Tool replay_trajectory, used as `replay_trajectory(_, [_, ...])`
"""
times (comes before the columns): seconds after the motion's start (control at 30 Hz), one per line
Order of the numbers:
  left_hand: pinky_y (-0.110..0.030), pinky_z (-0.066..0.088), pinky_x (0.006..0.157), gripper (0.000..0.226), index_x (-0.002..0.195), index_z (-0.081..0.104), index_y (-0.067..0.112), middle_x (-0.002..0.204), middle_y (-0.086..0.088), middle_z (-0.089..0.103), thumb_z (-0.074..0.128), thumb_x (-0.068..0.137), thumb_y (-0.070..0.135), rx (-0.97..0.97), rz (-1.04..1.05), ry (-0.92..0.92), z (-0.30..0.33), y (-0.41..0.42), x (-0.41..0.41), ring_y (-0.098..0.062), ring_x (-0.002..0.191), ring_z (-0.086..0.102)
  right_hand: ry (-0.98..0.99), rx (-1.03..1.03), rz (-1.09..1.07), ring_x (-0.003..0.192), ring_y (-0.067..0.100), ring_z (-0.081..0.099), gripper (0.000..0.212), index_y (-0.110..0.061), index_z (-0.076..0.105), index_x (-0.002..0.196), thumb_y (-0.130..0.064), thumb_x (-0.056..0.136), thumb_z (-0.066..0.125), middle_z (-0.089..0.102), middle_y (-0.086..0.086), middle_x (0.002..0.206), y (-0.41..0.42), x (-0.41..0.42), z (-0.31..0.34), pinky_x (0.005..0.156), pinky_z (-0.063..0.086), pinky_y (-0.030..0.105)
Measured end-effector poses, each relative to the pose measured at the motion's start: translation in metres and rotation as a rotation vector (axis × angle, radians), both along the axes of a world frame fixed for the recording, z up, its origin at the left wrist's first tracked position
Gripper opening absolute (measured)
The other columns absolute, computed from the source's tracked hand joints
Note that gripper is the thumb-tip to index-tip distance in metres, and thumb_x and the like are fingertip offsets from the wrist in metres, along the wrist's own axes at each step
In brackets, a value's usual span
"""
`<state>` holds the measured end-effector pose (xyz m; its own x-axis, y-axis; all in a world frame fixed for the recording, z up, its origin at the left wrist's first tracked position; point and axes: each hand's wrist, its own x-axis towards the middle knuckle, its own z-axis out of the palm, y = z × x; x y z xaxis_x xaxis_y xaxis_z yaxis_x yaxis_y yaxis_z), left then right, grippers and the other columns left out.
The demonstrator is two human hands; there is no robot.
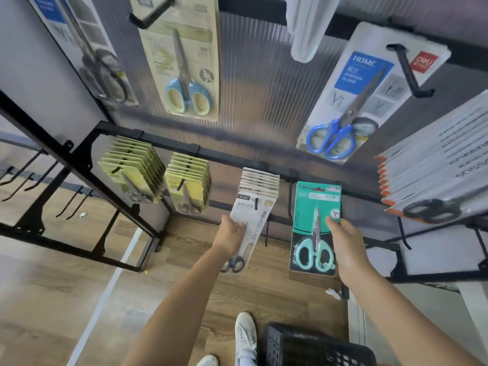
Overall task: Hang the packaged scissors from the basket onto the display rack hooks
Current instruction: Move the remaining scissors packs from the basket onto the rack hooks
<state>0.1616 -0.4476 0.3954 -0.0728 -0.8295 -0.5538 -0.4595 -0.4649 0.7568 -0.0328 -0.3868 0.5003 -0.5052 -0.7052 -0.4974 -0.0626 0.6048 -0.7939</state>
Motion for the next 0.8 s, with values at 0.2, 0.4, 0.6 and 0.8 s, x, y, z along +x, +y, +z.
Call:
replay_trajectory(0.2, [-0.031,0.038,0.082,0.022,0.104,0.030,0.009,0.101,-0.006,0.045,0.041,0.099,0.027,0.065,0.046,0.033,-0.011,-0.015,-0.008,-0.021,0.095,0.046,0.000,0.020,-0.004,0.076,0.018,0.068,0.019,-0.021,0.053,0.088,-0.036,0.098,0.046,0.068,0.000,0.085,-0.008,-0.004,-0.007,0.065,0.052,0.032])
replay_trajectory(0.4, [-0.039,0.042,0.097,0.046,0.127,0.038,0.000,0.131,-0.016,0.043,0.048,0.094,0.030,0.042,-0.026,-0.115,-0.013,-0.019,-0.007,-0.031,0.120,0.044,0.010,0.018,-0.002,0.075,0.018,0.069,0.020,-0.020,0.053,0.091,-0.037,0.097,0.046,0.069,0.000,0.084,-0.007,-0.002,-0.006,0.061,0.052,0.029])
replay_trajectory(0.6, [-0.032,0.022,0.110,0.061,0.145,0.019,0.003,0.147,-0.018,0.023,0.042,0.098,0.034,0.136,-0.297,-0.411,0.008,0.006,0.009,-0.032,0.138,0.023,0.003,0.018,-0.013,0.079,0.022,0.068,0.020,-0.017,0.056,0.093,-0.032,0.098,0.045,0.069,0.003,0.089,0.008,0.007,0.007,0.070,0.052,0.036])
replay_trajectory(0.8, [-0.032,0.035,0.101,0.040,0.132,0.044,0.005,0.136,-0.016,0.042,0.045,0.097,0.025,0.017,-0.384,-0.281,0.054,0.036,0.037,-0.028,0.125,0.043,-0.023,-0.086,-0.103,0.087,0.025,0.065,0.018,-0.011,0.058,0.101,-0.025,0.098,0.047,0.068,0.010,0.100,0.027,0.025,0.047,0.080,0.050,0.039])
